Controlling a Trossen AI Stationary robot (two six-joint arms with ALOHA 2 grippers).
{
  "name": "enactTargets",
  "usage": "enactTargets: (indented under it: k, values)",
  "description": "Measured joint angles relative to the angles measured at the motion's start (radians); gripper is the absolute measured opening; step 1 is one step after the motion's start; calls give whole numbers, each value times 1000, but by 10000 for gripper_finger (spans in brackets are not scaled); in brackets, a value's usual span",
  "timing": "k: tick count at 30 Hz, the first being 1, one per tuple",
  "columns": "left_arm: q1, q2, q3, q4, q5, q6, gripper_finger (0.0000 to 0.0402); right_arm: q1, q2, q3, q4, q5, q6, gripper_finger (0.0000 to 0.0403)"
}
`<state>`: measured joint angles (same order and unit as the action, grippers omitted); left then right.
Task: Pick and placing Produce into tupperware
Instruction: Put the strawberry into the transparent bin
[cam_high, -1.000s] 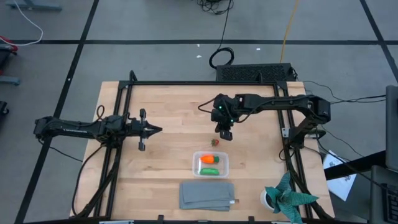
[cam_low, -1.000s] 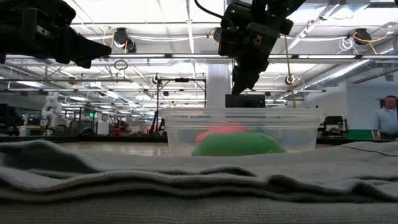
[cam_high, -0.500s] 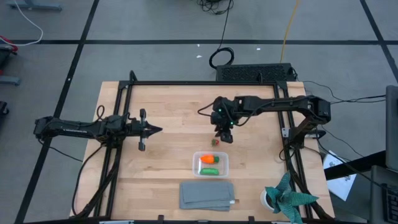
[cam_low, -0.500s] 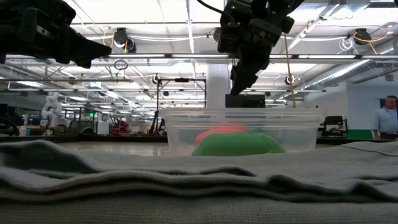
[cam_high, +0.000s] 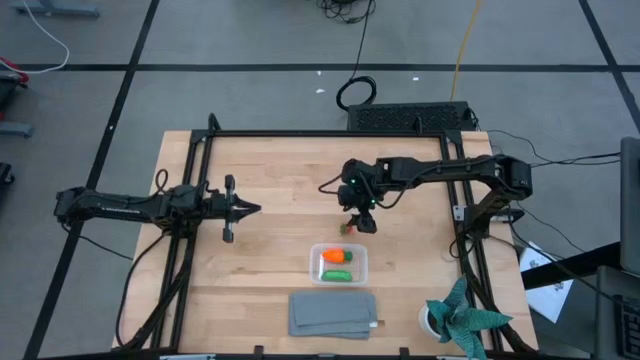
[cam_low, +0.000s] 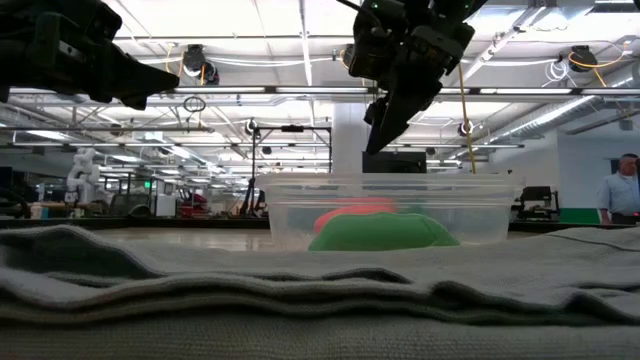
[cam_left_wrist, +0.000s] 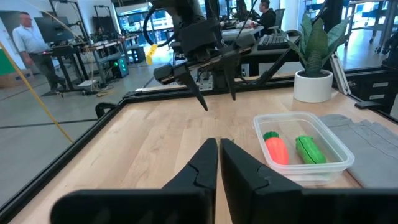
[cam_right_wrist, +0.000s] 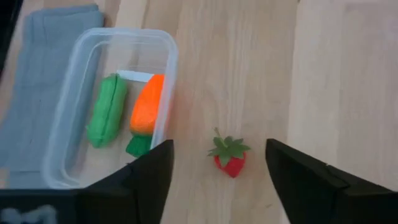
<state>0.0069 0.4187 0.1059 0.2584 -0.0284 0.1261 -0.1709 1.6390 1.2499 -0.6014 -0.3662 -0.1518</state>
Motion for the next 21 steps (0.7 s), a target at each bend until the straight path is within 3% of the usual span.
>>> enactTargets:
  k: [8,21]
  values:
    - [0,0,0,0,0,-7,2,15,9,0,31,115,-49,302]
    - [0,0,0,-1,0,-5,24,16,96,-1,51,129,-86,306]
